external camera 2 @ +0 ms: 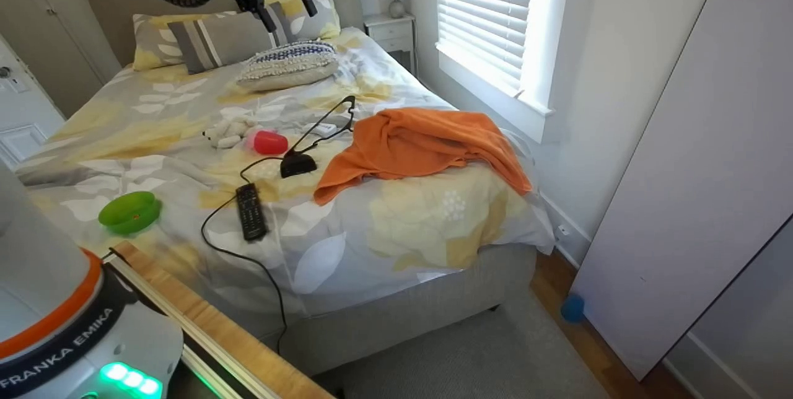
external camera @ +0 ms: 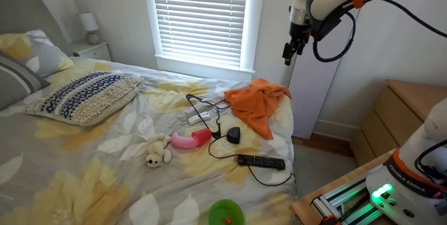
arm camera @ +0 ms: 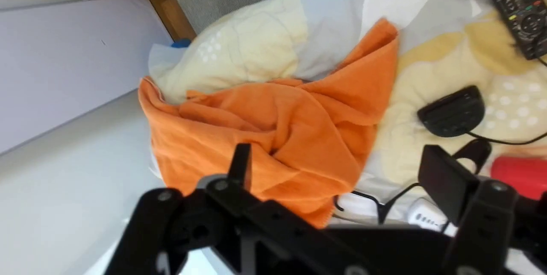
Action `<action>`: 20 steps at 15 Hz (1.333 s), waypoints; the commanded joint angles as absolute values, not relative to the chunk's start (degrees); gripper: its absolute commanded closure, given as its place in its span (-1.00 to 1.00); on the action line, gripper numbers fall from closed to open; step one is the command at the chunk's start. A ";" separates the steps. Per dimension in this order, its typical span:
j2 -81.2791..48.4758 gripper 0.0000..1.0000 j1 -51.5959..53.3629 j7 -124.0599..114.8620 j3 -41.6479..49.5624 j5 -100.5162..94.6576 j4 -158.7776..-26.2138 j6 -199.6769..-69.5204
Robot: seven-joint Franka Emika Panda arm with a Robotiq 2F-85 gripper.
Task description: Press a button on the black bedside alarm clock radio on the bed
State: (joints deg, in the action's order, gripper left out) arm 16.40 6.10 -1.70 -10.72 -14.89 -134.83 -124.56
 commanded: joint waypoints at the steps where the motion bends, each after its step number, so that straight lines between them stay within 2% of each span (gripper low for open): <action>1: 10.03 -1.00 9.51 4.20 -12.05 -14.85 -131.83 -128.18; 6: -2.14 -1.00 12.17 14.91 -13.04 -14.98 -124.37 -130.81; 11: -15.12 -1.00 13.38 19.78 -13.98 -13.85 -112.55 -121.02; 12: -16.43 -1.00 13.31 20.82 -13.98 -13.62 -110.71 -119.62; 13: -12.03 -1.00 13.08 18.18 -13.63 -14.56 -116.21 -123.57; 20: -16.22 -1.00 13.19 19.79 -13.68 -14.52 -111.31 -121.21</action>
State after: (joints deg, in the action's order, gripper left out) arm -16.20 13.02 19.77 -13.83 -14.59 -111.44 -121.33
